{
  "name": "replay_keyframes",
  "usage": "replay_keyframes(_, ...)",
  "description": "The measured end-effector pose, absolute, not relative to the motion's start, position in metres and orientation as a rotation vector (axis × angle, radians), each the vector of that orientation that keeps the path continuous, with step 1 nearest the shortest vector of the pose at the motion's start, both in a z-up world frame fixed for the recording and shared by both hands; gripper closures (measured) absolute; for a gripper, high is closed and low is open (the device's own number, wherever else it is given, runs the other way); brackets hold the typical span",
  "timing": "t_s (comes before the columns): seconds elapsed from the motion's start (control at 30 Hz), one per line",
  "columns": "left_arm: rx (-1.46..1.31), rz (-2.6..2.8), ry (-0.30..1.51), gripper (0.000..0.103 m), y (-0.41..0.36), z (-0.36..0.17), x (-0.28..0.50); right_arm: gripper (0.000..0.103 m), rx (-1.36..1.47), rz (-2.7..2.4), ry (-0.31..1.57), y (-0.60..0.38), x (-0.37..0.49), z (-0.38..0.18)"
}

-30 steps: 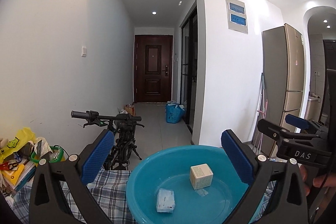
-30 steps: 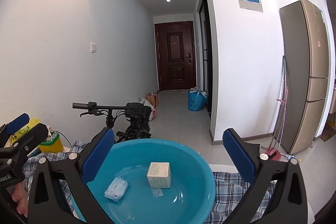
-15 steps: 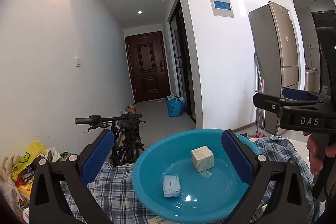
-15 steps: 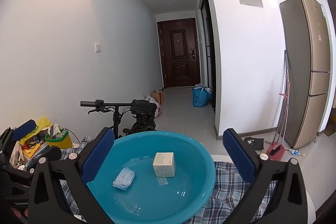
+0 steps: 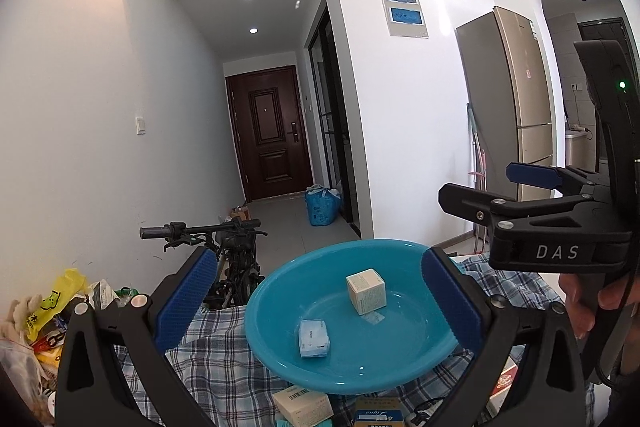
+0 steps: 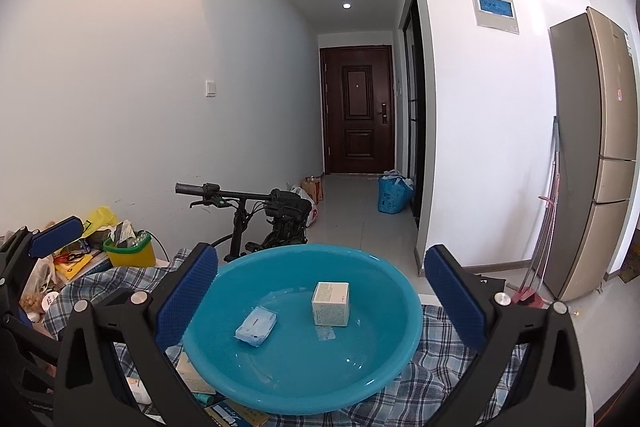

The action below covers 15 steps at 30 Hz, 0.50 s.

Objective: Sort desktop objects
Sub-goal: 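Raise both grippers away from the basin back toward the table, then move both grippers down toward the pile of boxes beside the basin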

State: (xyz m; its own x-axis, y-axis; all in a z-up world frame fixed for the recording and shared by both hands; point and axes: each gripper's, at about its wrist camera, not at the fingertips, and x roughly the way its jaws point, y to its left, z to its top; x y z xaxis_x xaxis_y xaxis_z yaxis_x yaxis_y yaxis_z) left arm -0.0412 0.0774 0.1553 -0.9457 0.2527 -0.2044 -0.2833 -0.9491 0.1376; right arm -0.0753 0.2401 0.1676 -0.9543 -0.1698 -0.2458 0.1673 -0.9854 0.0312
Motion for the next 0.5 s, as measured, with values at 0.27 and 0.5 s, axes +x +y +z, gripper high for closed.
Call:
replay_keyframes(0.27,-0.275,2.829,0.226,0.0,0.071,0.156,-0.022,0.0,0.385,-2.917,-0.015,0.238,-0.066,0.167)
replay_keyframes(0.5,-0.272,2.876,0.204,0.0,0.063,0.157,-0.017,0.0,0.35,-2.928,-0.065,0.245,-0.055,0.174)
